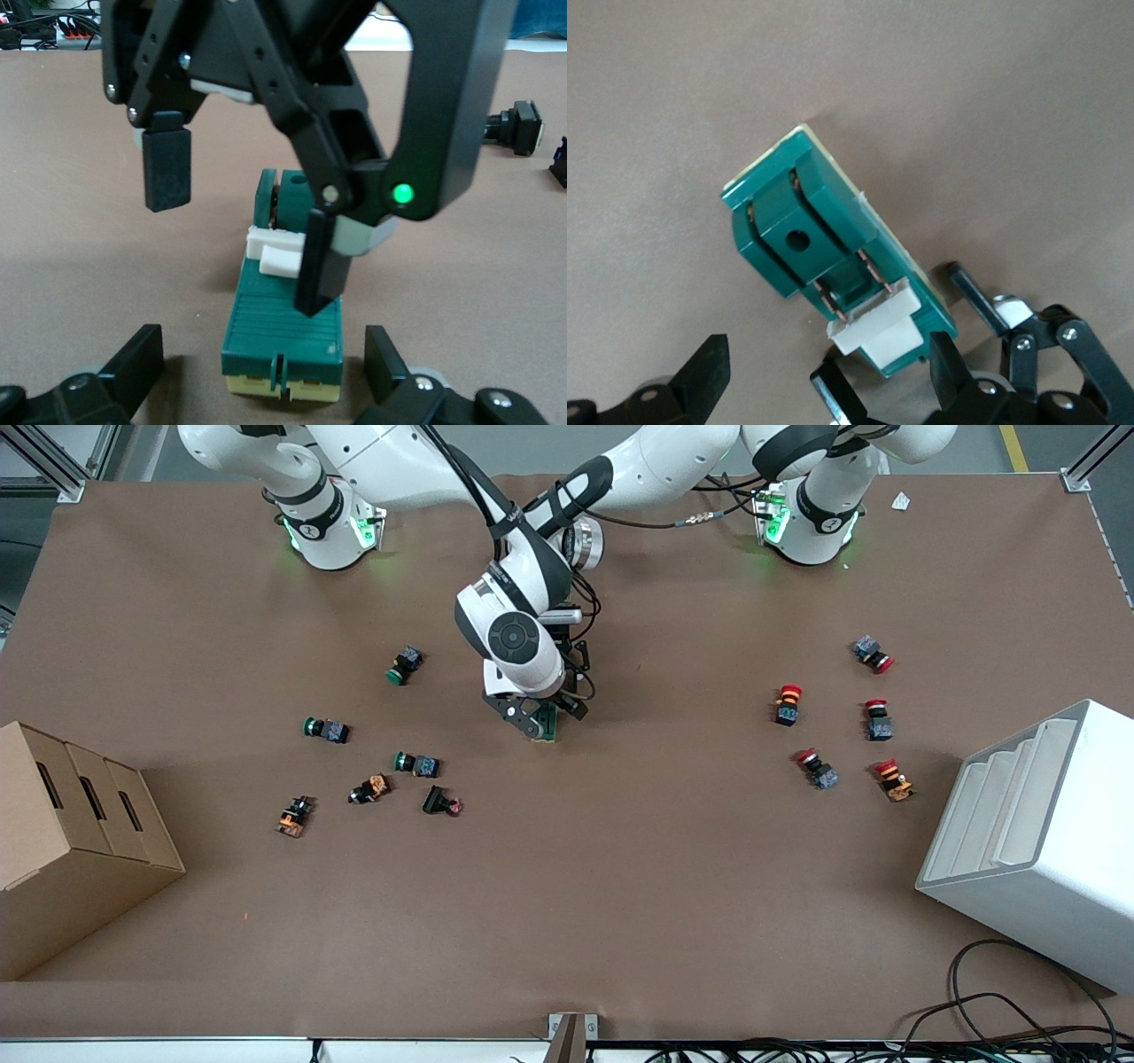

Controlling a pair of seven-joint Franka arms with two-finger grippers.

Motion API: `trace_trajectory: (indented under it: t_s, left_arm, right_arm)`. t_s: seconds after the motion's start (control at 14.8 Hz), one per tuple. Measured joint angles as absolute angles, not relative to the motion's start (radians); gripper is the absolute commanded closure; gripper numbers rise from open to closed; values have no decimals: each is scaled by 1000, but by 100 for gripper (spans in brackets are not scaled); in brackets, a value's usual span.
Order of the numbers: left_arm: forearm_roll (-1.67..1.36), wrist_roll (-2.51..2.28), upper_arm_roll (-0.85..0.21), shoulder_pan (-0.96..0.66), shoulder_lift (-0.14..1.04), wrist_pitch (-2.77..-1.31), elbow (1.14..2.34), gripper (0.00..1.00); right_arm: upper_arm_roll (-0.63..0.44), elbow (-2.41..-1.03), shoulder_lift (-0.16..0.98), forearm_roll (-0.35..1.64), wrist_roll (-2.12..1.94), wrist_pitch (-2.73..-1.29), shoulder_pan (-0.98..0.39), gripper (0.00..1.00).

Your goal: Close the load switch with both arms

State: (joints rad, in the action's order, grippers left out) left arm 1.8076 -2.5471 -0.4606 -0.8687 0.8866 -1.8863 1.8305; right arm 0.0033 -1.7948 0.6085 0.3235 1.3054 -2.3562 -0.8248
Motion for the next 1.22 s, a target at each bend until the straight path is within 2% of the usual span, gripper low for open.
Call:
trace_trajectory:
  t_s: [1.22]
  left_arm:
    - [1809, -2547, -458, -872, 887, -1884, 1830, 1]
  right_arm:
    - [5, -1811, 610, 346, 1305, -2417, -833, 0]
